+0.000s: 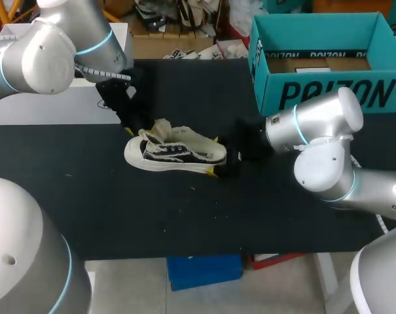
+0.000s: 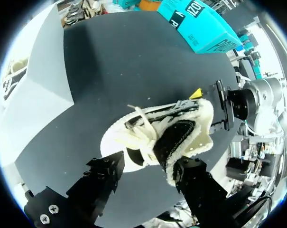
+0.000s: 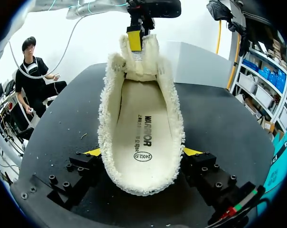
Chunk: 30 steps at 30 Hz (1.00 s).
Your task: Take the shoe out of the shoebox, open the shoe tongue, remove and reinsert the insole, then place the shoe into the shoebox
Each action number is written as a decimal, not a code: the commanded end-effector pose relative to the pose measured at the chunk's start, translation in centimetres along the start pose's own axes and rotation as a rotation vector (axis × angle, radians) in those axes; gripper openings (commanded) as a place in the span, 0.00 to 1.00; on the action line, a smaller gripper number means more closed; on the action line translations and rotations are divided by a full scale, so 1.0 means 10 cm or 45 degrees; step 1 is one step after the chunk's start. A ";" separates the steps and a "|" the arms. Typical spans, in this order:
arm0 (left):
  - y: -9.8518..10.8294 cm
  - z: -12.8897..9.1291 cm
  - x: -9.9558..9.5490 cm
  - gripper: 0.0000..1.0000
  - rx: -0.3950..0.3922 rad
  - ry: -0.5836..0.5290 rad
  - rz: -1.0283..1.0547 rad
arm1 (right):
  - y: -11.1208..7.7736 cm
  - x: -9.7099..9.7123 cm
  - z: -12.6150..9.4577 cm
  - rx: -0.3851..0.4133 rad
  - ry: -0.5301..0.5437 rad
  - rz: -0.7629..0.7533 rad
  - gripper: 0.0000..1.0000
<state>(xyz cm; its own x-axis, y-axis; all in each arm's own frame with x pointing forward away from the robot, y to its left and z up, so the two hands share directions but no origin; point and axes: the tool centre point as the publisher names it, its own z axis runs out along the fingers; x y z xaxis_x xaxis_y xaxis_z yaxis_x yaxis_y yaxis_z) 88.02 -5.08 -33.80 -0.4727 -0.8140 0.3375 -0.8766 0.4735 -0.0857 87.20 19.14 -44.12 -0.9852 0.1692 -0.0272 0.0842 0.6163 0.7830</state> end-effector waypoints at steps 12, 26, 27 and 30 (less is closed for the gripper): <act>-0.44 -0.47 0.69 0.84 -0.176 0.095 1.091 | 0.00 0.00 0.02 0.005 -0.001 0.002 0.00; -0.47 -0.16 0.95 0.00 -0.531 0.413 1.825 | 0.00 0.00 0.02 0.005 -0.001 0.002 0.00; -0.47 -0.15 0.95 0.00 -0.542 0.410 1.832 | 0.00 0.00 0.02 0.005 -0.001 0.002 0.00; -0.48 -0.15 0.94 0.00 -0.562 0.341 1.834 | 0.00 0.00 0.02 0.005 -0.001 0.002 0.00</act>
<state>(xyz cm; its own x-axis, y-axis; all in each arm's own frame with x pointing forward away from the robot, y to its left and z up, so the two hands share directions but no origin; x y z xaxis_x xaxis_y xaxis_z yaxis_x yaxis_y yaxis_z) 86.92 -14.16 -28.79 -0.9530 -0.0018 0.3029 -0.0788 0.9670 -0.2422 87.20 19.14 -44.12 -0.9852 0.1693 -0.0271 0.0844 0.6163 0.7830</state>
